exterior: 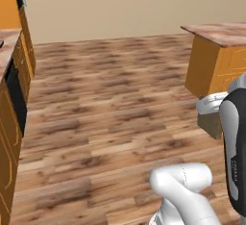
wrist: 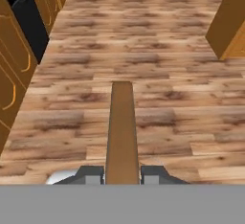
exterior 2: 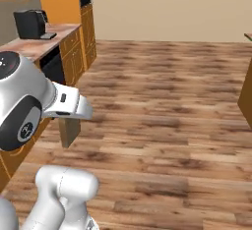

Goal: Start the toaster. Once the lever pops up, take the bread to the plate on the dining counter.

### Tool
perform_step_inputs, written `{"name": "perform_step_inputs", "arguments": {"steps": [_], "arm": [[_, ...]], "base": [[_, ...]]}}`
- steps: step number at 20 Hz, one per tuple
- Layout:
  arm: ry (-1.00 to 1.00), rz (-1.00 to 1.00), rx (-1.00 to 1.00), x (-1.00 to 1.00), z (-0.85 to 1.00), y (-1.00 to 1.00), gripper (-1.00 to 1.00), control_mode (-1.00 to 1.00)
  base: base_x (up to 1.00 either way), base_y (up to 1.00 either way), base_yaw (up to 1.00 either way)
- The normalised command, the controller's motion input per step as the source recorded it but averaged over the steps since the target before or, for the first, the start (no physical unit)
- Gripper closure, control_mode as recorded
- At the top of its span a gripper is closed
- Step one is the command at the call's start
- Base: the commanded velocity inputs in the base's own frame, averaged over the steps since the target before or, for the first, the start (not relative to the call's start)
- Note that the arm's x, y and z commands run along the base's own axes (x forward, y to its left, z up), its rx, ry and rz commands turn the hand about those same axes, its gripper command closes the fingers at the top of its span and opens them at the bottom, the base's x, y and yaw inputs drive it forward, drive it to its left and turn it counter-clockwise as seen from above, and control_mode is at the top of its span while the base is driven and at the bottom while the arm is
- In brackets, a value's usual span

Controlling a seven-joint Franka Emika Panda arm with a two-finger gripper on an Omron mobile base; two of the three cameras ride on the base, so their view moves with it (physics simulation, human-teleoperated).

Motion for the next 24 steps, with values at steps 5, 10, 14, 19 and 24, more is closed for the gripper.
{"name": "perform_step_inputs", "arguments": {"steps": [5, 10, 14, 19, 24], "arm": [[0.00, 0.00, 0.00, 0.00, 0.00, 0.00, 1.00, 1.00], [0.00, 0.00, 0.00, 0.00, 0.00, 0.00, 1.00, 1.00], [0.00, 0.00, 0.00, 0.00, 0.00, 0.00, 1.00, 1.00], [0.00, 0.00, 0.00, 0.00, 0.00, 0.00, 1.00, 1.00], [0.00, 0.00, 0.00, 0.00, 0.00, 0.00, 1.00, 1.00]], "base": [[0.00, 0.00, -0.55], [0.00, 0.00, -0.51], [0.00, 0.00, -0.48], [0.19, 0.20, -0.35], [0.77, 0.59, -0.09]]}}
